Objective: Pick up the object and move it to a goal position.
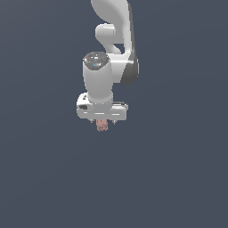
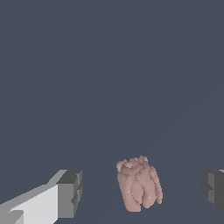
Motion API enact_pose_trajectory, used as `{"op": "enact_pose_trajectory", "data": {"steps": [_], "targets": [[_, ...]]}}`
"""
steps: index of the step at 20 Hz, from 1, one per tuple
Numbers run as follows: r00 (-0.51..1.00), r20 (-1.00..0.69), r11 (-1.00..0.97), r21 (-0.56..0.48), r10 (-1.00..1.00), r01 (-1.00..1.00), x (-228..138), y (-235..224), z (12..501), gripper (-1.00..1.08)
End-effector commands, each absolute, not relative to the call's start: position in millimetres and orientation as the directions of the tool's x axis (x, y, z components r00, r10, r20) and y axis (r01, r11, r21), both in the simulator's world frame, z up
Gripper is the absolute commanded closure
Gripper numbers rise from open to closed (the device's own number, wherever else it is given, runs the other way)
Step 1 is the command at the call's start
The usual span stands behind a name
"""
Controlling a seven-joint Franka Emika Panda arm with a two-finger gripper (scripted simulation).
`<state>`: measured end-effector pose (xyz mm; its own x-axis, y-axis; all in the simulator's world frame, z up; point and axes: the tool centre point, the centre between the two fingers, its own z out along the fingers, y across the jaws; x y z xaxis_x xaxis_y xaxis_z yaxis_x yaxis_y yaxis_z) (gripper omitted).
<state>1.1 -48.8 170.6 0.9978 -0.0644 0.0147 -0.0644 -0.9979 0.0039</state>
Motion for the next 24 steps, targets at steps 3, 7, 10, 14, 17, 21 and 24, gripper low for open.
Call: {"op": "enact_pose_trajectory", "data": {"steps": [3,7,10,14,17,21,24], "targets": [[0.998,0.015,-0.998,0.004,-0.062,-0.062,0.8,-49.0,171.2,-0.92],[0.999,0.018,-0.999,0.008,-0.047,-0.047,-0.5,-50.3,176.8,-0.92],[0.999,0.020,-0.999,0.010,-0.045,-0.045,0.0,-50.4,180.8,-0.92],[0.999,0.019,-0.999,0.010,-0.043,-0.043,-0.7,-50.6,179.1,-0.92],[0.999,0.018,-1.000,0.009,-0.029,-0.029,-4.1,-51.9,173.9,-0.92],[1.000,0.015,-1.000,0.009,0.005,0.004,-12.6,-55.0,161.5,-0.92],[0.999,0.012,-0.999,0.008,0.041,0.041,-22.4,-58.2,148.2,-0.92]]}}
